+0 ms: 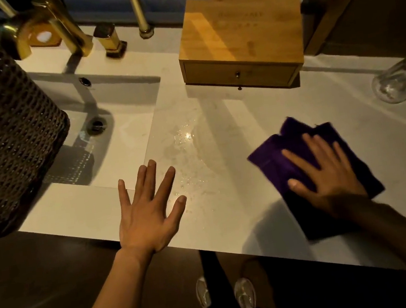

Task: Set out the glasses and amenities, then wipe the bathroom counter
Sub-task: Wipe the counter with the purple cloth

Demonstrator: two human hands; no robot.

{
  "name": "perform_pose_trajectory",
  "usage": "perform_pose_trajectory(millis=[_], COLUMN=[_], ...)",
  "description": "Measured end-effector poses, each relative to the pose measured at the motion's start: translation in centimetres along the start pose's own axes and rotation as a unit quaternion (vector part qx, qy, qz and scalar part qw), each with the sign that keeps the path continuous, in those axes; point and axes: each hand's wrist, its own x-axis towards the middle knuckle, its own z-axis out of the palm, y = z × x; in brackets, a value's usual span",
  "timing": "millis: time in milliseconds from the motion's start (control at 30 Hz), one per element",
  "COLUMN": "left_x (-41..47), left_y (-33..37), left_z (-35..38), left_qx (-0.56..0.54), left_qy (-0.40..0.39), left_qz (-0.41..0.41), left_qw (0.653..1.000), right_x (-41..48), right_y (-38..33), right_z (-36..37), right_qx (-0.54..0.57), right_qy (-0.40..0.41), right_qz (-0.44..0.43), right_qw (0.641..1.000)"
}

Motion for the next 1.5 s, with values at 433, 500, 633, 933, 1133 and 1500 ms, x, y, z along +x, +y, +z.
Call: perform_pose_trajectory(millis=[433, 500, 633, 933, 1133, 1500], left_x=[0.0, 0.0, 0.0, -0.1, 0.0, -0.4], left_y=[-0.3, -0.3, -0.2, -0.2, -0.3, -0.3], left_z=[0.1, 0.1, 0.0, 0.0, 0.4, -0.2], left_qx=[-0.013, -0.012, -0.023, -0.029, -0.033, -0.082], left_qy=[0.006, 0.007, 0.009, 0.003, 0.017, 0.038], left_qz=[0.004, 0.002, 0.004, -0.006, -0.022, -0.03], left_qw=[1.0, 1.0, 1.0, 1.0, 0.999, 0.996], right_x=[14.3, 13.4, 7.2, -2.6, 7.0, 7.0], right_y=[-11.4, -12.4, -10.3, 3.9, -1.5, -15.1], right_z=[-2.7, -2.4, -0.8, -0.7, -2.0, -0.7], right_qx=[-0.034, -0.046, -0.066, -0.026, 0.008, -0.045], right_qy=[0.045, 0.035, -0.014, 0.004, 0.069, -0.008], right_qz=[-0.064, -0.138, -0.257, -0.064, 0.149, -0.206], right_qw=[0.996, 0.989, 0.964, 0.998, 0.986, 0.978])
